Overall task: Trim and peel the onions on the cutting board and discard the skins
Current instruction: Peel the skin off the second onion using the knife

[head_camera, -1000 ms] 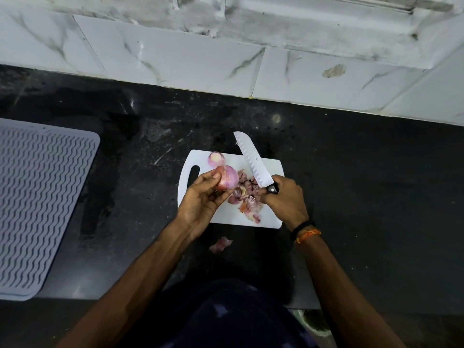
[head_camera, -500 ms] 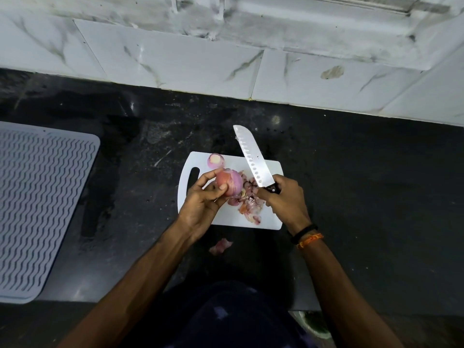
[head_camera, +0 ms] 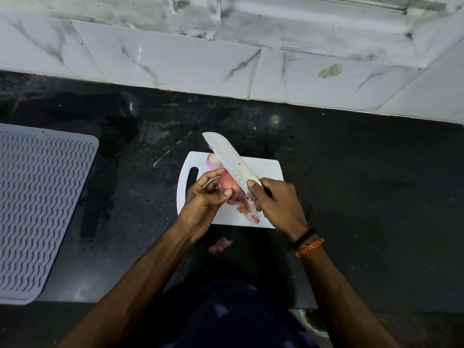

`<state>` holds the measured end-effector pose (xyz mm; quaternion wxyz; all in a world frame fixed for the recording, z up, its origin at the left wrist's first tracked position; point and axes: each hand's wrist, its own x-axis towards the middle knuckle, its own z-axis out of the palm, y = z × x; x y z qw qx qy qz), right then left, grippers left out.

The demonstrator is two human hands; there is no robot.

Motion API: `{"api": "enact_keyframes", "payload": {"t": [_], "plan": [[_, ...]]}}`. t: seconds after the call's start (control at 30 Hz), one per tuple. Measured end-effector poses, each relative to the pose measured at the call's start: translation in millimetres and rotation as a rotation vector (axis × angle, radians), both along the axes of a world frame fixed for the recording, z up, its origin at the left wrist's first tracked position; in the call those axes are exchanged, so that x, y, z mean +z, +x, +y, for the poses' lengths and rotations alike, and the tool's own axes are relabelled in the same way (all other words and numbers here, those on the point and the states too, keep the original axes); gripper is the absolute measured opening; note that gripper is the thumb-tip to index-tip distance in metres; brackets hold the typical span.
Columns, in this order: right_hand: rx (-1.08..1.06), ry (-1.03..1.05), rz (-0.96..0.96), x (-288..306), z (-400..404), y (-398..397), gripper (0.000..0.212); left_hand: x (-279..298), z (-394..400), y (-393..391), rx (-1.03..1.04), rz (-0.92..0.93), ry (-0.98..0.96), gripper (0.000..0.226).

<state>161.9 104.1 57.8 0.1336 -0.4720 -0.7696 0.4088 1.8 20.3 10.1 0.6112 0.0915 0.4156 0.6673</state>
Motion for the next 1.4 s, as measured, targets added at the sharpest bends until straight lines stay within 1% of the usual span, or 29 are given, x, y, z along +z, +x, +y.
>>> {"api": "enact_keyframes", "payload": {"t": [0.07, 0.13, 0.2, 0.27, 0.4, 0.53, 0.8, 0.87, 0.93, 1.0, 1.07, 1.17, 1.23, 1.3, 1.33, 1.4], "plan": [[0.042, 0.016, -0.033, 1, 1, 0, 0.033, -1, 0, 0, 0.002, 0.022, -0.007, 0.055], [0.045, 0.040, -0.021, 0, 1, 1, 0.033, -1, 0, 0, 0.000, 0.033, -0.001, 0.055], [-0.012, 0.083, 0.011, -4, 3, 2, 0.040, 2, 1, 1, -0.002, 0.039, 0.001, 0.055], [-0.063, 0.125, 0.000, -8, 7, 2, 0.047, 3, 2, 1, 0.001, 0.042, 0.002, 0.056], [-0.003, 0.156, -0.018, -5, 4, 1, 0.040, 2, 2, 0, 0.005, 0.059, -0.004, 0.059], [0.029, 0.215, -0.002, -5, 3, 2, 0.045, 1, 0, 0, -0.005, 0.069, 0.003, 0.055], [-0.007, 0.255, -0.046, -6, 4, 0, 0.042, 5, -2, 2, -0.029, 0.170, 0.002, 0.058], [-0.035, 0.281, -0.059, -7, 4, -2, 0.043, 7, -2, 2, -0.041, 0.192, 0.002, 0.059], [-0.045, 0.310, -0.087, -9, 4, -5, 0.049, 10, -3, 3, -0.042, 0.203, -0.002, 0.061], [-0.042, 0.308, -0.095, -10, 7, -6, 0.054, 11, -4, 3, -0.038, 0.222, -0.015, 0.060], [-0.031, 0.308, -0.093, -8, 9, -7, 0.054, 11, -4, 3, -0.046, 0.218, -0.018, 0.058], [-0.034, 0.307, -0.063, -8, 11, -7, 0.048, 9, -6, 1, -0.079, 0.125, -0.010, 0.055], [-0.046, 0.279, -0.035, -8, 12, -8, 0.045, 7, -6, 0, -0.109, 0.070, -0.012, 0.047], [-0.030, 0.257, -0.036, -8, 12, -7, 0.043, 6, -4, 1, -0.099, 0.061, -0.031, 0.040], [-0.007, 0.229, -0.028, -7, 12, -6, 0.043, 6, -4, 1, -0.079, 0.057, -0.042, 0.037], [0.052, 0.104, 0.041, -3, 7, -5, 0.043, 7, -3, 2, -0.042, 0.034, -0.069, 0.031]]}}
